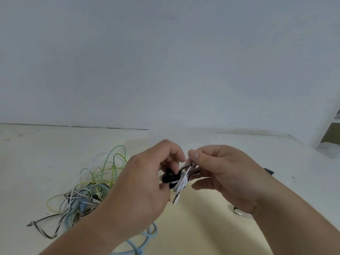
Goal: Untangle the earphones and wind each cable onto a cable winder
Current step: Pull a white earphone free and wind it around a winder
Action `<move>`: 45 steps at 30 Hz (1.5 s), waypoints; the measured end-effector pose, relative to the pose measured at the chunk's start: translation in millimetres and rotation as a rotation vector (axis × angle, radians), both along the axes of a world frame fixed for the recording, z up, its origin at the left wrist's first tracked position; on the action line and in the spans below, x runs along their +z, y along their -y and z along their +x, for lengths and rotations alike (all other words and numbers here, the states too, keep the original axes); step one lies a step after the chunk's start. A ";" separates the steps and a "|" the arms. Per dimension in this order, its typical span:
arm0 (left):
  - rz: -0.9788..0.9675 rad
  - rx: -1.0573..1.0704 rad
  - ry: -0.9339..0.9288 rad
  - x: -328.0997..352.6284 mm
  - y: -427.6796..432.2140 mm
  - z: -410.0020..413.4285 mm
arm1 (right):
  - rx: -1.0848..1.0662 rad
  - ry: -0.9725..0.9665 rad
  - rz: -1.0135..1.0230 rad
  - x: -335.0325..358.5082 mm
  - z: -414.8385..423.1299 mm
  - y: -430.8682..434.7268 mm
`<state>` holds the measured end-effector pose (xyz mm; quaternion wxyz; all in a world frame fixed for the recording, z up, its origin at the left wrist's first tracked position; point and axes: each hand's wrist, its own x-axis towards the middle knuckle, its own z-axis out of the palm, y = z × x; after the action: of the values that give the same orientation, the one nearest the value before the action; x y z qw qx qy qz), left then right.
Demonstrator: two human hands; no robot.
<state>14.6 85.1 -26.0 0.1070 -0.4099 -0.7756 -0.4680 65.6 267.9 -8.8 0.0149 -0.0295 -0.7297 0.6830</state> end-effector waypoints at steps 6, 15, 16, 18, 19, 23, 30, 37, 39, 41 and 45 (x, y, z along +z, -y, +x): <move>-0.079 -0.001 -0.221 3.6 0.1 6.0 | 0.077 0.057 -0.017 -2.9 0.7 9.0; -0.107 0.449 -0.355 1.6 0.1 -2.7 | -0.275 -0.207 0.132 -0.5 -1.5 26.8; -0.106 0.475 -0.244 1.4 1.1 -4.6 | -0.319 -0.239 0.204 -1.1 -1.0 28.3; -0.007 0.372 0.081 1.0 -1.9 -5.2 | -0.388 -0.296 0.316 -2.5 -0.9 30.8; 0.093 0.263 0.280 1.9 -4.6 -3.1 | -0.404 -0.318 0.345 -3.1 -1.3 32.3; 0.364 -0.046 0.715 2.8 -13.4 4.8 | -0.393 -0.361 0.508 -12.5 -6.3 31.0; 0.369 -0.054 0.615 -3.8 -8.3 -6.8 | -0.230 -0.293 0.463 -9.2 -3.3 28.7; 0.343 -0.057 0.627 -4.2 -5.5 -8.5 | -0.247 -0.152 0.318 6.5 6.3 30.1; 0.352 -0.046 0.629 -5.5 -6.8 -8.9 | -0.233 -0.136 0.262 8.1 8.4 32.0; 0.346 -0.039 0.605 -5.7 -7.0 -9.1 | -0.226 -0.140 0.239 8.4 9.4 33.6; 0.318 -0.033 0.557 -3.8 -5.5 -9.3 | -0.216 -0.163 0.289 8.6 9.8 33.5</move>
<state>5.3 90.6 -29.9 -0.0542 -0.2567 -0.6856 -0.6791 75.4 234.4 -0.2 0.1509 -0.0498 -0.8091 0.5658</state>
